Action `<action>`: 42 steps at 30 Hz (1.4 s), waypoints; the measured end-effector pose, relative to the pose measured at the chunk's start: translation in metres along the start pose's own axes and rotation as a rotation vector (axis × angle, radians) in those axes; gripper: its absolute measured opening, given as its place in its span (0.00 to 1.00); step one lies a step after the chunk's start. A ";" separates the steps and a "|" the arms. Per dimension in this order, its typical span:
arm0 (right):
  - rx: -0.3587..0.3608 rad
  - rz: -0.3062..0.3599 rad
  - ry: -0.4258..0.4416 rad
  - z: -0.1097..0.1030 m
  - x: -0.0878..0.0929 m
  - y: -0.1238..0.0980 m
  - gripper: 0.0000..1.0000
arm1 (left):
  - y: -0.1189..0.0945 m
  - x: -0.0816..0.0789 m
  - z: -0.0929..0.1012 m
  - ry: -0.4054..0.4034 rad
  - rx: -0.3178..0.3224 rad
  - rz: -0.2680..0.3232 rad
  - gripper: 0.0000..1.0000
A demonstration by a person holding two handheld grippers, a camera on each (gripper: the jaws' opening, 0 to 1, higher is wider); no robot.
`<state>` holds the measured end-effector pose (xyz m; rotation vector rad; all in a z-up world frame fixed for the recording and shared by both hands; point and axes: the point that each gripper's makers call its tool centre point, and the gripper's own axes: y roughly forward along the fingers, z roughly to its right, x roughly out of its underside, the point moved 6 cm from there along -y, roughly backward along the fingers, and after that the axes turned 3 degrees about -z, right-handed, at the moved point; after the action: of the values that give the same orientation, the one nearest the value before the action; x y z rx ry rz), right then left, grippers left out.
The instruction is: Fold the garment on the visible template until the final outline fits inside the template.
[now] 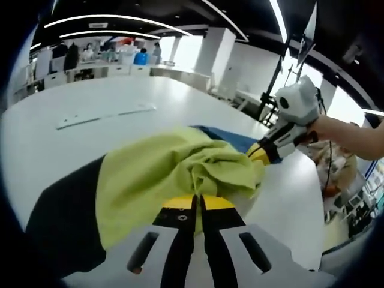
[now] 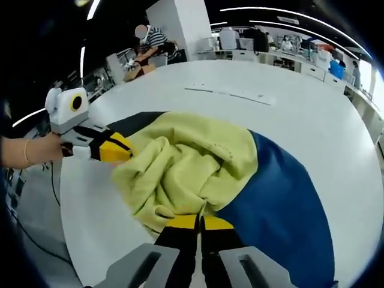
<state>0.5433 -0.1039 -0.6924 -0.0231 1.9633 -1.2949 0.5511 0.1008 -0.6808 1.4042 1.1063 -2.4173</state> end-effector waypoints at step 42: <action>0.133 0.113 0.114 -0.027 0.020 -0.076 0.00 | -0.121 -0.004 0.048 0.035 -0.003 0.101 0.00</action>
<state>0.4840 -0.1277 -0.6388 0.2276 1.9392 -1.3748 0.4658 0.1555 -0.5997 1.4702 1.0197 -2.3295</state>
